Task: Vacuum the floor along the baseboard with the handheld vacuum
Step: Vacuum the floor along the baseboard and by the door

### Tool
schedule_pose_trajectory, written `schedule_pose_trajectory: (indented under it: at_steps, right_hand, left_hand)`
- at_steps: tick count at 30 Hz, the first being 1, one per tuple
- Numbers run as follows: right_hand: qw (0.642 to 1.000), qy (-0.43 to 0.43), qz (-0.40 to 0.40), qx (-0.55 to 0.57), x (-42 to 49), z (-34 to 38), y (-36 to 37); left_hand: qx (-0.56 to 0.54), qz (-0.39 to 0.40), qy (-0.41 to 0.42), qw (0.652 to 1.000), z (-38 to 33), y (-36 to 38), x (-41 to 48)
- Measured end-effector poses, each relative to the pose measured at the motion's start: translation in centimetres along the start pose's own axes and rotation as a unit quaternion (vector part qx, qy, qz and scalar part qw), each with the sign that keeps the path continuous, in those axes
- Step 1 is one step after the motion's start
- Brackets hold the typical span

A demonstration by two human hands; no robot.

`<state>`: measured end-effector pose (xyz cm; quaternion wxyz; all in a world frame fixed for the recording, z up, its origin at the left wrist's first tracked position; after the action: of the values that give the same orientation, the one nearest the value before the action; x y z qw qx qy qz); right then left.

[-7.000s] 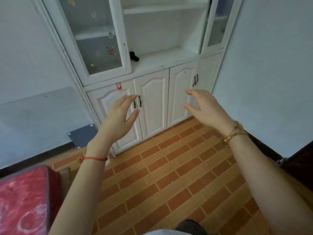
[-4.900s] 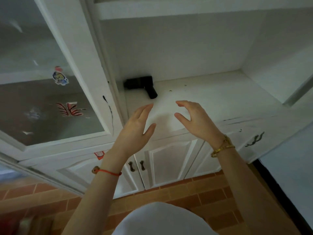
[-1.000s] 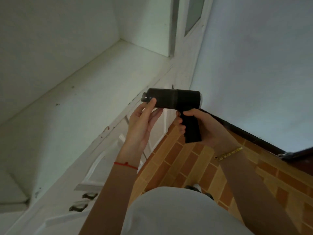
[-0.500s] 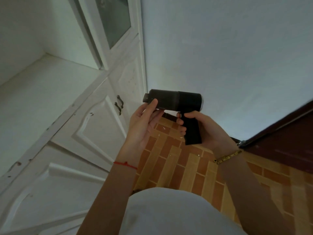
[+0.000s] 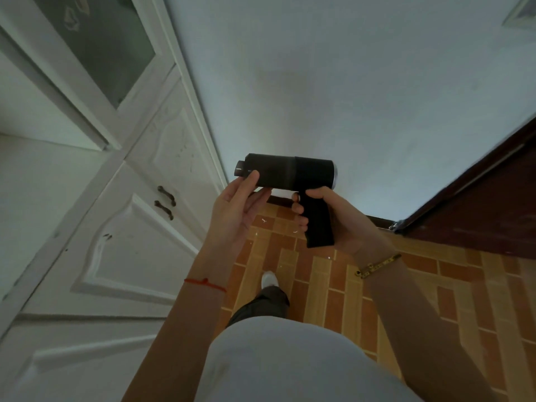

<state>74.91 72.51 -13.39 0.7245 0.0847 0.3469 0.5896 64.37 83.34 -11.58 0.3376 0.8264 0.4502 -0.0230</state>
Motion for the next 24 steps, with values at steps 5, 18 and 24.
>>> schedule_pose_trajectory:
  at_steps: [5, 18, 24]
  right_hand:
    - [1.000, 0.003, -0.007, 0.003, 3.5, 2.5, -1.5]
    - [0.999, 0.034, -0.022, 0.012, 13.4, 8.7, -2.5]
    - [0.999, 0.040, -0.020, 0.000, 15.9, 9.8, -3.1]
  left_hand:
    - [0.000, -0.004, -0.001, 1.000, -0.7, 0.5, 4.9]
    - [-0.016, 0.007, 0.019, 1.000, -5.3, 0.9, 15.9]
    - [-0.035, -0.002, 0.019, 0.999, -5.9, 0.6, 18.3]
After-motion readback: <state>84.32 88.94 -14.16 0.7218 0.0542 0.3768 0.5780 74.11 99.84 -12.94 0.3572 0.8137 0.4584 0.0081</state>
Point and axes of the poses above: each hand's wrist, its own x-axis towards the middle knuckle, its own y-axis out of the palm, z = x × y, the point moved 8 cm from there along x, towards the middle knuckle, and after that the axes turned 11 degrees about -x, right-handed, at the moved point
